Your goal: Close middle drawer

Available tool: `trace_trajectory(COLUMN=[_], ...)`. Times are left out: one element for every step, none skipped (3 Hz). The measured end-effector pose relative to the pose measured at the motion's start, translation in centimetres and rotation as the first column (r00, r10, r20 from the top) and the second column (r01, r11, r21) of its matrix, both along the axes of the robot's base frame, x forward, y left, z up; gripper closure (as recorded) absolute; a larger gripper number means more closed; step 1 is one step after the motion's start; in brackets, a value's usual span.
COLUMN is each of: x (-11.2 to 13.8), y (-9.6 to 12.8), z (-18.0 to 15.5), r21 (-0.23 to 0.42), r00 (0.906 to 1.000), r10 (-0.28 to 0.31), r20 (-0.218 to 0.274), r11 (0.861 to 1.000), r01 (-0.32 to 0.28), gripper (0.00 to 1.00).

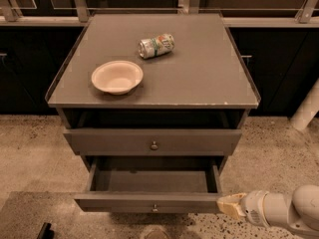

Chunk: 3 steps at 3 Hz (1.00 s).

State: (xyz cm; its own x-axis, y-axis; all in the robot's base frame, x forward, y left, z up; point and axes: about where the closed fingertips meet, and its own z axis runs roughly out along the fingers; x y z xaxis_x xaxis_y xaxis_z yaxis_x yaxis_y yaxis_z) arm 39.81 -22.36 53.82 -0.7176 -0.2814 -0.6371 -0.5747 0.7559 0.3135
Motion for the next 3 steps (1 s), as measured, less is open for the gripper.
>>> trace_trajectory(x=[-0.4,-0.4,0.0], y=[0.5,0.9,1.8], z=[-3.3,-8.5,-13.5], r21=[0.065,0.178,0.273], r00=[0.9992,0.9988,0.997], r10=[0.024,0.028,0.043], r20=[-0.034,-0.041,-0.065], r11=[0.998,0.984,0.962], r01=[-0.022,-0.02,-0.024], gripper=[1.0,1.0,1.0])
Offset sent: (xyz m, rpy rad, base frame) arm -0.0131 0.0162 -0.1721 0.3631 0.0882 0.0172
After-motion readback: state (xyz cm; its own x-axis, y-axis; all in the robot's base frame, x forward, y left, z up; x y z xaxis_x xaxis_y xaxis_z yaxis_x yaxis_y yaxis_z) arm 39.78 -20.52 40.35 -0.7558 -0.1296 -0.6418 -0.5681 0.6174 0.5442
